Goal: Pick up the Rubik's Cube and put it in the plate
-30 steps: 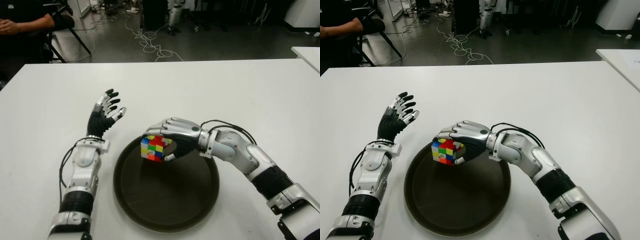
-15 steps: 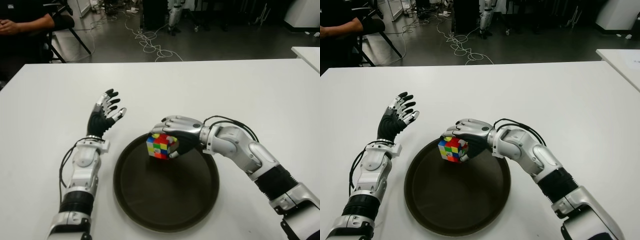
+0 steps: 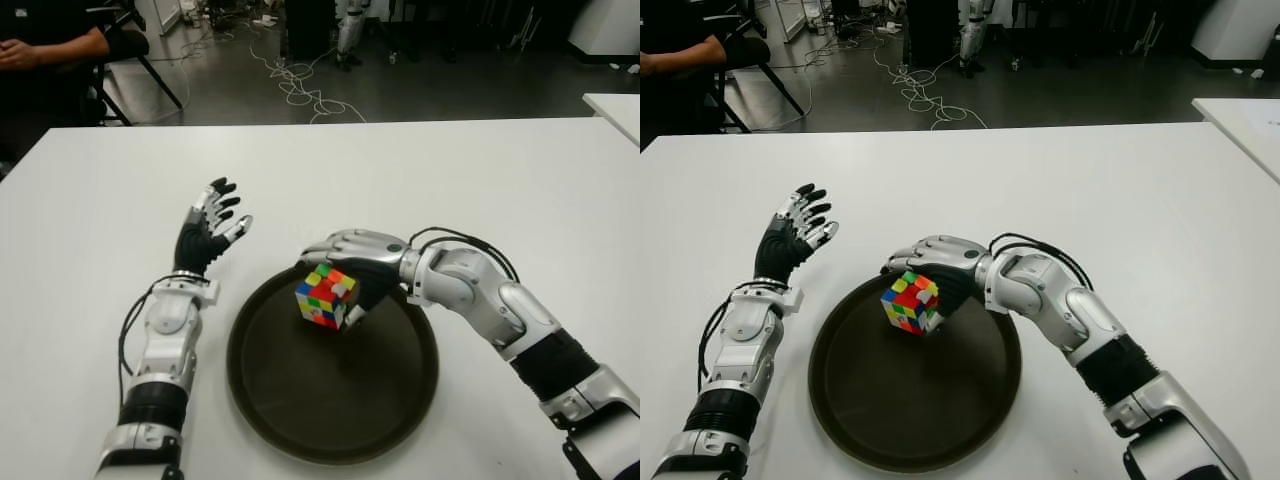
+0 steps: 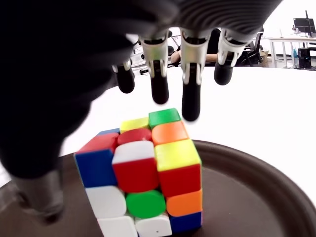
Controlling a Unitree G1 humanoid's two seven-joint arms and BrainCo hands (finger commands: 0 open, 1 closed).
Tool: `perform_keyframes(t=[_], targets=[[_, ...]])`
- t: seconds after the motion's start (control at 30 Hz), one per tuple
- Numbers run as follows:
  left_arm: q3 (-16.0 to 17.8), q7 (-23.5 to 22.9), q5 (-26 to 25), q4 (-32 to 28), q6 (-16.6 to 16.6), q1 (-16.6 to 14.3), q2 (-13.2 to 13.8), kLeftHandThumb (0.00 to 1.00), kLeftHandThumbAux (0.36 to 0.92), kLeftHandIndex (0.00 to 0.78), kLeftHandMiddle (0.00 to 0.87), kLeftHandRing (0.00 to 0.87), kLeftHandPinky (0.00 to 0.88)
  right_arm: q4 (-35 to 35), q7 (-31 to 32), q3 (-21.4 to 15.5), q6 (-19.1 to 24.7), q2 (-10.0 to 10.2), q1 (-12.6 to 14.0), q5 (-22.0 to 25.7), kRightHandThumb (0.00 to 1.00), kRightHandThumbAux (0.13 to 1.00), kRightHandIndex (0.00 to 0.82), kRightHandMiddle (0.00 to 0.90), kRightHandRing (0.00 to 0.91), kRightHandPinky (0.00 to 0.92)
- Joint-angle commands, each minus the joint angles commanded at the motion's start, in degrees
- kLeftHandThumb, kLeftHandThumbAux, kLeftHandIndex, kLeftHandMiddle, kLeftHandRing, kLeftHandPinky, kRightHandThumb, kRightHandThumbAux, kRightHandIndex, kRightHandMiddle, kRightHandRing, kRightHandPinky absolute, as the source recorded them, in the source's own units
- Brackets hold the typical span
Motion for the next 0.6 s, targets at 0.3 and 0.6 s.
perform_keyframes(t=[0.3, 0.6], targets=[[-0.08, -0.63, -0.18, 0.72, -0.79, -0.25, 0.10, 0.125, 0.781, 0.091, 0.157, 0.155, 0.168, 1.76, -0.52, 0.56, -0.53, 0.04, -0.69, -0.53, 0.000, 0.670, 0.000, 0.000, 0.000, 0.000], [-0.07, -0.49, -0.19, 1.24, -0.96, -0.54, -0.20, 0.116, 0.776, 0.105, 0.165, 0.162, 0.175, 3.27, -1.92, 0.52, -1.53, -0.39, -1.52, -0.99, 0.000, 0.681, 0.000, 0.000, 0.000, 0.000]])
